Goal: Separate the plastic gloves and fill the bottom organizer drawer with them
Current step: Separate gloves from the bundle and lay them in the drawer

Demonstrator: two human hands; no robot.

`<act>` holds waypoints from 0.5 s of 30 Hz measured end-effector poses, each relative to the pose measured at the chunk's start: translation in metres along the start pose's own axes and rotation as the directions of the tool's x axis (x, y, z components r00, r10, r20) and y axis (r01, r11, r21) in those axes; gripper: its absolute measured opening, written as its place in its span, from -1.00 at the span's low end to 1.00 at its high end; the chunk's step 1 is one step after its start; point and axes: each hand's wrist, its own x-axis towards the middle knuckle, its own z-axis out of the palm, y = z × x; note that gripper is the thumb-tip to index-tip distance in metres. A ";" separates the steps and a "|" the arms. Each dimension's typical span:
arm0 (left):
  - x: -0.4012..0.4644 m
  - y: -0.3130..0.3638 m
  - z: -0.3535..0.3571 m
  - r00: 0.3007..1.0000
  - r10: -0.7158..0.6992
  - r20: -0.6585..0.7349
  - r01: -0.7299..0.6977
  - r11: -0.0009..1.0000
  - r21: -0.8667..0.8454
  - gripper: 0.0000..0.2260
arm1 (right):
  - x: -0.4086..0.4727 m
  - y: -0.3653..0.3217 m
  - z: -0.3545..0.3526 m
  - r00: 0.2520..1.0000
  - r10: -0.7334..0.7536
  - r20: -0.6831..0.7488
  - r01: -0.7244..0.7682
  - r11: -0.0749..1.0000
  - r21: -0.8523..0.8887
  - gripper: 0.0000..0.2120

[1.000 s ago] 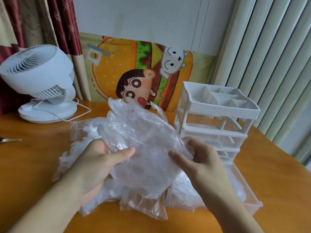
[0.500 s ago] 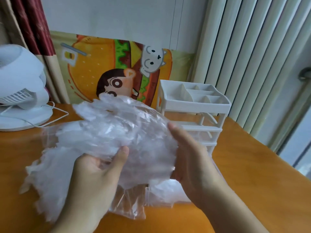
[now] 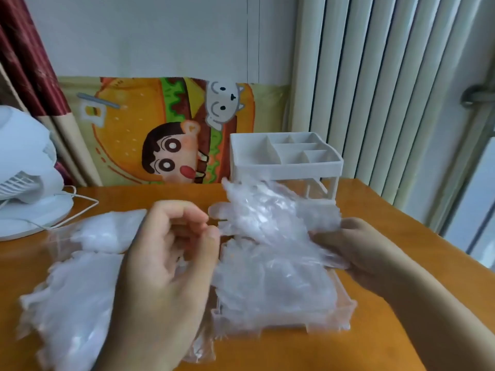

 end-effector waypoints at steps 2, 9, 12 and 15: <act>0.002 0.015 0.020 0.924 0.266 0.273 -0.328 0.921 0.212 -0.78 | -0.001 0.008 0.008 1.000 0.010 0.014 -0.007 0.984 -0.177 -0.83; 0.008 -0.022 0.078 0.642 -0.365 0.674 -0.351 0.642 0.682 -0.78 | 0.001 0.017 0.014 0.994 -0.112 0.017 0.100 0.791 -0.604 -0.77; 0.011 -0.029 0.079 0.548 -0.546 0.633 -0.333 0.552 0.764 -0.64 | 0.004 0.021 0.011 0.982 -0.190 -0.015 0.123 0.692 -0.711 -0.80; 0.012 -0.033 0.077 0.469 -0.635 0.614 -0.325 0.523 0.788 -0.45 | 0.002 0.020 0.016 0.969 -0.246 -0.016 0.121 0.529 -0.840 -0.74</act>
